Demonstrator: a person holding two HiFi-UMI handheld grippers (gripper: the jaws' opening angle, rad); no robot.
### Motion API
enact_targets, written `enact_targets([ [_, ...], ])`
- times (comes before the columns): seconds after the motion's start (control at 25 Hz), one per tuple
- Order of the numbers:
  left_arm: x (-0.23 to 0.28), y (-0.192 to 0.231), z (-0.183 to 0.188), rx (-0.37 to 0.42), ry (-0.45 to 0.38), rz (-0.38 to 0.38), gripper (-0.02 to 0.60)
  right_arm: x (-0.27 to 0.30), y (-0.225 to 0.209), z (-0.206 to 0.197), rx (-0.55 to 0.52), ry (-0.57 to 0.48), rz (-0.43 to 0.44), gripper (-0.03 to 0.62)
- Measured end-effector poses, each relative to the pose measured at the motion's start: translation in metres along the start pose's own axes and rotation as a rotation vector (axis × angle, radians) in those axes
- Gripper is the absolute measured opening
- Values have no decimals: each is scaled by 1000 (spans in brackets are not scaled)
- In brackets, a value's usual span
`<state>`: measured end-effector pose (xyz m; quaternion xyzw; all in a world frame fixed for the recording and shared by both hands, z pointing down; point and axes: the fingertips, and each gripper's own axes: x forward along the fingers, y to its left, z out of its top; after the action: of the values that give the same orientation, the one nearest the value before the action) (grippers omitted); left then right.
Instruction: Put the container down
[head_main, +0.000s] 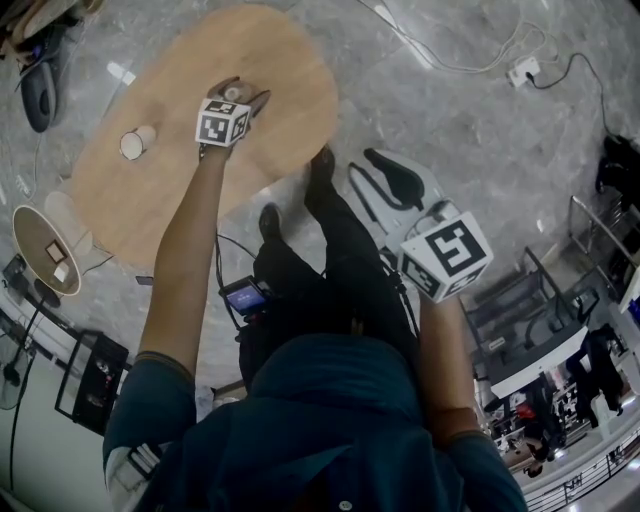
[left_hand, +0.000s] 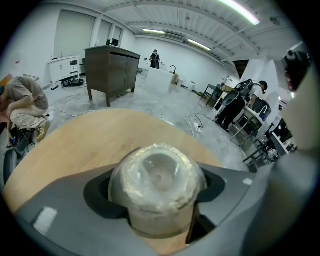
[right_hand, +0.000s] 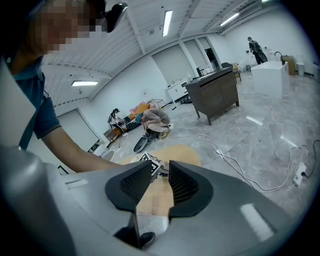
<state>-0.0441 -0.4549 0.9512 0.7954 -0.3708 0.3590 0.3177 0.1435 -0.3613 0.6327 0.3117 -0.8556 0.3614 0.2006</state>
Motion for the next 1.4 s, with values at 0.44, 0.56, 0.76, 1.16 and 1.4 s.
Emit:
enact_targets([
  [0.44, 10, 1, -15, 141, 14, 62, 339, -2, 0, -7, 12, 1, -8, 92],
  [0.56, 12, 0, -15, 163, 20, 61, 342, -3, -1, -8, 12, 2, -11, 92],
  [0.76, 10, -10, -21, 163, 49, 17, 400, -2, 8, -7, 3, 14, -8, 92],
  [1.16, -57, -21, 8, 188, -51, 27, 399, -17, 49, 15, -48, -47, 7, 92],
  [1.4, -159, -20, 64, 143, -243, 62, 310, -31, 97, 46, -99, -112, 28, 92],
])
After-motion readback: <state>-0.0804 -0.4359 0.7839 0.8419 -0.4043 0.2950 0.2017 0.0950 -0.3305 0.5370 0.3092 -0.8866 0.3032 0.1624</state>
